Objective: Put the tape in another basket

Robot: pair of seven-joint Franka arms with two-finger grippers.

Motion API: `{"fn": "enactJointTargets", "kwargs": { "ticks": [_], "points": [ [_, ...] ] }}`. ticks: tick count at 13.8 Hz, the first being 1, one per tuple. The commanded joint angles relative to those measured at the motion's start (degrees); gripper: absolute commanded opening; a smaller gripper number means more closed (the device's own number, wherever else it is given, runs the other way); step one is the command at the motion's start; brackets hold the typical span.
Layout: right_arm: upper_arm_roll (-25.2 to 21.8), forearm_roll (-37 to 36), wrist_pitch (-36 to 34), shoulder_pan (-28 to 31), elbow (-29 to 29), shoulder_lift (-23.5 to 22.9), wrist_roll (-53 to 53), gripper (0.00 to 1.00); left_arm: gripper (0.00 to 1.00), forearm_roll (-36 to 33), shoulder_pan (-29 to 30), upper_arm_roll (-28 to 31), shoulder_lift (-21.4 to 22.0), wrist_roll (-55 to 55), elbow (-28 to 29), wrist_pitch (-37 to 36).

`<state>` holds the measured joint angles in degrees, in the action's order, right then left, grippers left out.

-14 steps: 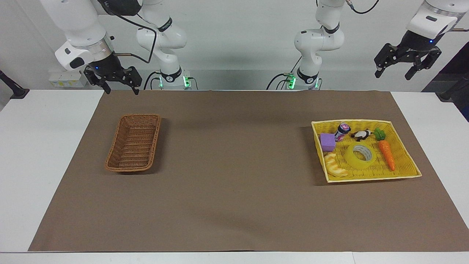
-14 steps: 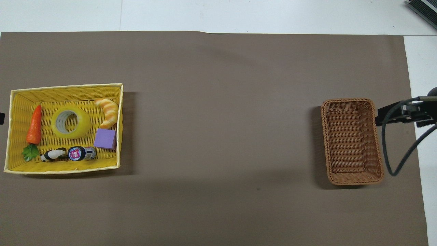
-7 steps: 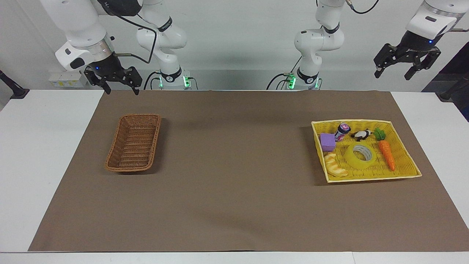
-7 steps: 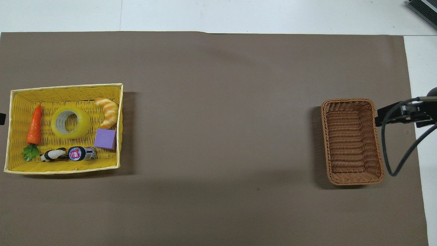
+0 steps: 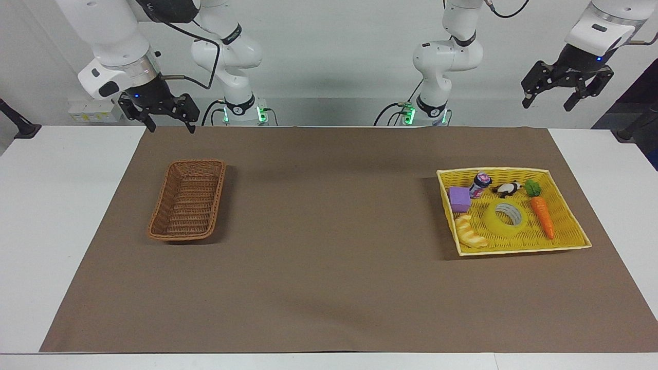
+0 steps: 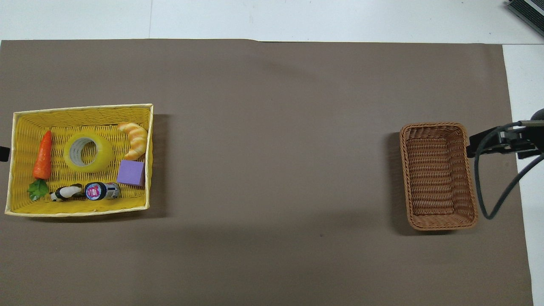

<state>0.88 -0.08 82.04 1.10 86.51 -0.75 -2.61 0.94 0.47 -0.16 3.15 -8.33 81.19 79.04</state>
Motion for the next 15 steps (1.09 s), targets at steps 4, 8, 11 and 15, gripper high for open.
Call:
{"fn": "enactJointTargets", "kwargs": {
  "ticks": [4,8,11,15],
  "points": [
    [0.26,1.31,-0.21,0.66,1.12,0.75,1.38,1.00,1.00,-0.06,0.41,0.34,2.38,-0.37,3.63,2.87],
    [0.17,1.31,0.48,0.49,2.00,1.28,1.47,1.00,1.00,0.11,0.76,0.43,1.51,-0.81,3.80,4.72],
    [0.26,1.31,1.71,0.40,2.35,1.37,1.73,1.00,1.00,0.29,2.69,0.43,0.80,-3.26,10.28,12.51],
    [0.26,1.31,2.42,0.05,3.23,1.90,1.56,1.00,1.00,1.34,7.52,0.43,-0.42,-10.03,20.48,25.26]
  ]
}}
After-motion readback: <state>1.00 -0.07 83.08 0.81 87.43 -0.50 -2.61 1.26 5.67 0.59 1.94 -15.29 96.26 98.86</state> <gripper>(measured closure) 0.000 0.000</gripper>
